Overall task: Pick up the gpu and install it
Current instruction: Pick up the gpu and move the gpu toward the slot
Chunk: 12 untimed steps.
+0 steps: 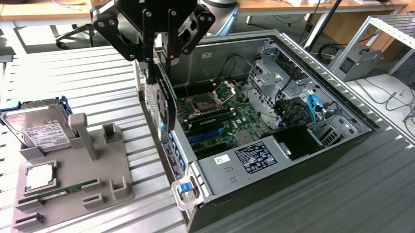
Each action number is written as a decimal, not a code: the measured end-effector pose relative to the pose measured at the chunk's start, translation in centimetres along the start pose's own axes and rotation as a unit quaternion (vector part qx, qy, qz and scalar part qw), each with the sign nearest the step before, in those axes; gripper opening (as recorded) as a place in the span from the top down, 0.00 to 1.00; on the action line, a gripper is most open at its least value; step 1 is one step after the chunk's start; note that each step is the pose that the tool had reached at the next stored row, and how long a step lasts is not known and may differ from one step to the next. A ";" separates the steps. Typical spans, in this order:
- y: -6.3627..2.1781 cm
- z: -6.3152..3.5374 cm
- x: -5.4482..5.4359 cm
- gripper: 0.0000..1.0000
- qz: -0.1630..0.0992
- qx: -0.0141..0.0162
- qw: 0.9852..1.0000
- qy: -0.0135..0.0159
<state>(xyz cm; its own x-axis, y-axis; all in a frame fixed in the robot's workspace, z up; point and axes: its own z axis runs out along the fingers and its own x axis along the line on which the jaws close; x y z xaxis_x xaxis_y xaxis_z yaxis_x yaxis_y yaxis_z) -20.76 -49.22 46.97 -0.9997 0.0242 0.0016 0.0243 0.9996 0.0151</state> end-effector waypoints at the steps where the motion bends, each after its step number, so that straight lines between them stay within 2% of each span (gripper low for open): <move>1: -0.04 0.01 -0.1 0.74 0.000 0.000 1.000 0.000; 12: -0.42 0.16 -1.1 0.74 0.000 0.000 1.000 0.001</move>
<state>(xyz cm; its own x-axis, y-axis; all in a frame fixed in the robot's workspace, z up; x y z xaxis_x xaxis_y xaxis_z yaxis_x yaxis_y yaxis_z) -19.71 -49.67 46.80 -0.9997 0.0242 0.0028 0.0242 0.9996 0.0151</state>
